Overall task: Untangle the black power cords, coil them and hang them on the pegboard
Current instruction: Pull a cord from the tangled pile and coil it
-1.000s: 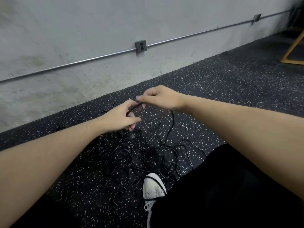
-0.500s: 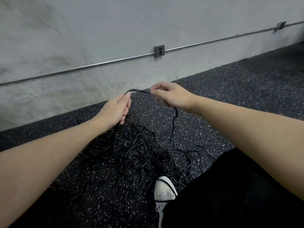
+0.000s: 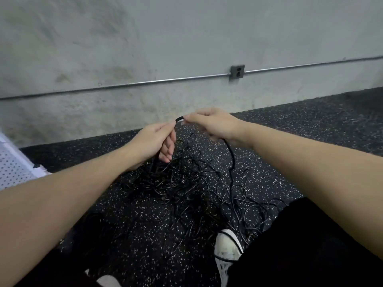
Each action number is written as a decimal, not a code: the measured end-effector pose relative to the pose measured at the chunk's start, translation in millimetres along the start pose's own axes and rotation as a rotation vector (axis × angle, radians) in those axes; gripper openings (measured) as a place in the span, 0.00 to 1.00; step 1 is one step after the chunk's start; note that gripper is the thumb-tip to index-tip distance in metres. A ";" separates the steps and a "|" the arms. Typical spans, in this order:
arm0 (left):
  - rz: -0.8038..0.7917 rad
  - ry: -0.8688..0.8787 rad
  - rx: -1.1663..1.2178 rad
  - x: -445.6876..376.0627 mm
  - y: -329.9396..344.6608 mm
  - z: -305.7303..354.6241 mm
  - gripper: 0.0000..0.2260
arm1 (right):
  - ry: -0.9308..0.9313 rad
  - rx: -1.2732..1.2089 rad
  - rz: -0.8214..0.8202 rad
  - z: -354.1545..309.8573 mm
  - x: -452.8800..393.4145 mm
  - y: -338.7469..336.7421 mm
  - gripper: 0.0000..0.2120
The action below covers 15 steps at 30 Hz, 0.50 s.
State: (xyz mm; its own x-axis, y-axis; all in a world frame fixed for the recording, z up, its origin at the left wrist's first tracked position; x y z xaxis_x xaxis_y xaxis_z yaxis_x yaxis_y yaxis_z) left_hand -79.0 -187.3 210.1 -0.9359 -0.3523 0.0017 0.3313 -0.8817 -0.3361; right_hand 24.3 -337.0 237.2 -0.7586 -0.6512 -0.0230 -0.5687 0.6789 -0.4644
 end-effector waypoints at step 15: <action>0.032 -0.062 0.150 13.2 -32.4 -20.6 0.07 | 0.188 -0.612 0.132 -41.8 -56.4 91.6 0.11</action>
State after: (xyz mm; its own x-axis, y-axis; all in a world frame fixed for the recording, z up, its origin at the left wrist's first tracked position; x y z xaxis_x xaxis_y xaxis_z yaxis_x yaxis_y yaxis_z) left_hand -104.5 -157.0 201.6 -0.9169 -0.3955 0.0532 0.3792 -0.9051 -0.1923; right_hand 1.8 -223.9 233.0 -0.8458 -0.5159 0.1359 -0.5026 0.8559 0.1215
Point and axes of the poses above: each hand's wrist, its own x-axis away from the middle knuckle, its own y-axis out of the palm, z = x × y, the point moved 4 cm from there along -x, towards the middle knuckle, and after that the axes turned 8 degrees about z, right-handed, at the moved point
